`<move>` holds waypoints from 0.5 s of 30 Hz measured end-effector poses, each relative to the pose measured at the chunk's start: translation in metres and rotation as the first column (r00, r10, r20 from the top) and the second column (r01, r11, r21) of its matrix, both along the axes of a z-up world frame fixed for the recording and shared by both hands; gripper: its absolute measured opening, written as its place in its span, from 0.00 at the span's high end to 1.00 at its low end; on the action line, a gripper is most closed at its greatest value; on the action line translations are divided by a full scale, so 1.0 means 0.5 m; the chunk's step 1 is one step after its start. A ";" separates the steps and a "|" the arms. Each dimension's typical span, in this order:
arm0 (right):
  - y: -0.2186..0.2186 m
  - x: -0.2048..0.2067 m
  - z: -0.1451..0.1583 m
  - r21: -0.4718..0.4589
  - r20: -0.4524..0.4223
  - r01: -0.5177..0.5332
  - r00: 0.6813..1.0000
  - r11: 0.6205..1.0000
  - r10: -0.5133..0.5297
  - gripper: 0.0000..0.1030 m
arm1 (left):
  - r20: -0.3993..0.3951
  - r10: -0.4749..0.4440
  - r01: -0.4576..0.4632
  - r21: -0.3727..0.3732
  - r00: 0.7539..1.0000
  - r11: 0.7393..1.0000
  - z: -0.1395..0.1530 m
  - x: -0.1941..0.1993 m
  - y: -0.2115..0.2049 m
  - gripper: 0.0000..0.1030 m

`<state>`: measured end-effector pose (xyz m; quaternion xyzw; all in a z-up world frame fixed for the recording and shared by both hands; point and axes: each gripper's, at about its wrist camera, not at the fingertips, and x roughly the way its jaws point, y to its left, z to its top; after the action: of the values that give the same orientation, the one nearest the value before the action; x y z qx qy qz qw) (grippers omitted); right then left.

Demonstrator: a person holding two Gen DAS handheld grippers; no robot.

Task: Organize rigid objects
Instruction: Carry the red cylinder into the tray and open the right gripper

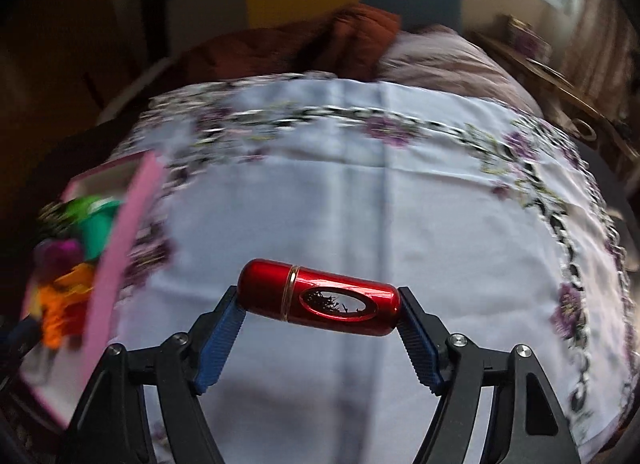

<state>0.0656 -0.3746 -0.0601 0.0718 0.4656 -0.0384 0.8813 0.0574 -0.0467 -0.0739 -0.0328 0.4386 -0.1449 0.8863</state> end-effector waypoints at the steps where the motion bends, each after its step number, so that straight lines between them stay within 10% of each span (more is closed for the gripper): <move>1: 0.021 -0.010 0.004 0.009 0.012 -0.022 1.000 1.000 0.022 0.27 | 0.003 0.000 0.000 -0.002 1.000 1.000 0.002 -0.002 0.002 0.71; 15: 0.314 -0.101 0.059 0.070 0.154 -0.380 0.918 0.922 0.366 0.27 | 0.047 0.077 -0.074 -0.050 0.996 0.996 0.053 -0.021 0.068 0.70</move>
<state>0.0150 -0.2177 -0.0304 0.0275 0.4099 0.1585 0.8978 0.0467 -0.0129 -0.0474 -0.0670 0.4117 -0.1225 0.9005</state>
